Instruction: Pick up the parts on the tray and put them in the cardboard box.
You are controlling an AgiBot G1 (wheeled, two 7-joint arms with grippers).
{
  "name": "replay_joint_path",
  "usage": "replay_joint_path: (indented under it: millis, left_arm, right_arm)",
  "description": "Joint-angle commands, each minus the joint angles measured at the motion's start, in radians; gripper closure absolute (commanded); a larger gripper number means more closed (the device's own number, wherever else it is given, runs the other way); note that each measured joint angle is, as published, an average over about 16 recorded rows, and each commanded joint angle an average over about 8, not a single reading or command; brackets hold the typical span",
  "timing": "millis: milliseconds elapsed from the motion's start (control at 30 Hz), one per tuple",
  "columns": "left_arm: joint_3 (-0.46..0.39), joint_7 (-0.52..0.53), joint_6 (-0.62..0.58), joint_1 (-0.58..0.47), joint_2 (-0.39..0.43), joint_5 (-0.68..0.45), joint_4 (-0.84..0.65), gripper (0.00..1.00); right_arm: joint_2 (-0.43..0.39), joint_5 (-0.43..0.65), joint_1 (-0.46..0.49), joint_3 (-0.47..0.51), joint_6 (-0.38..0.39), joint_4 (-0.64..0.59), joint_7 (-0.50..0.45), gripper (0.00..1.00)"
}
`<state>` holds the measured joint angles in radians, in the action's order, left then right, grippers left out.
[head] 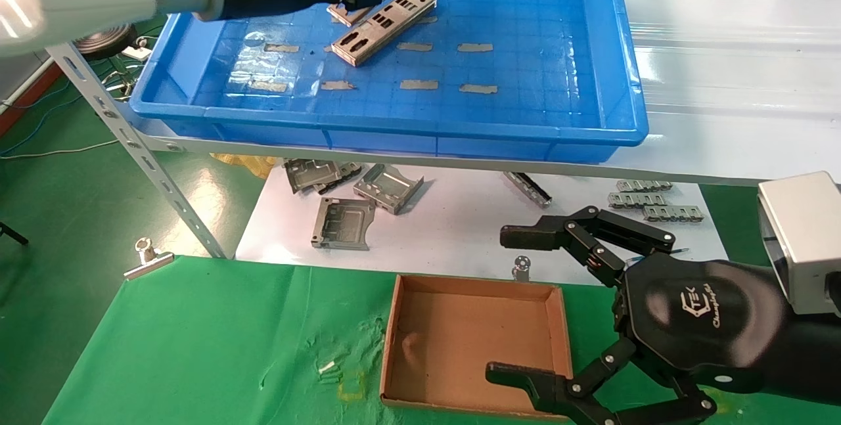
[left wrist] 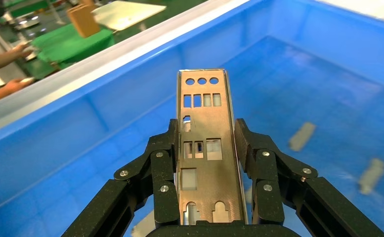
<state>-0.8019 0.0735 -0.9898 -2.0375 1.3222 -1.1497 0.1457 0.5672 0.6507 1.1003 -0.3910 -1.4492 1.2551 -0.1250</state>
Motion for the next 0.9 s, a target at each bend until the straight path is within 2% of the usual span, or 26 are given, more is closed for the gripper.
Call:
replay_joint_path:
  millis: [33, 367, 500, 733, 900]
  left_arm:
    - [0.003, -0.005, -0.023, -0.010, -0.005, 0.007, -0.005, 1.00]
    - [0.010, -0.132, -0.457, 0.003, -0.090, 0.049, 0.056, 1.00]
    - [-0.004, -0.184, -0.584, 0.045, -0.115, 0.076, 0.128, 1.00]
    - [-0.100, -0.185, -0.603, 0.182, -0.143, 0.131, 0.309, 1.00]
    - [-0.148, -0.275, -0.553, 0.263, -0.112, 0.118, 0.310, 1.00]
  right_arm:
    - [0.000, 0.000, 0.000, 0.000, 0.000, 0.000, 0.000, 0.00]
    - [0.000, 0.000, 0.000, 0.000, 0.000, 0.000, 0.000, 0.00]
    - [0.000, 0.000, 0.000, 0.000, 0.000, 0.000, 0.000, 0.00]
    - [0.000, 0.000, 0.000, 0.000, 0.000, 0.000, 0.000, 0.00]
    - [0.000, 0.000, 0.000, 0.000, 0.000, 0.000, 0.000, 0.00]
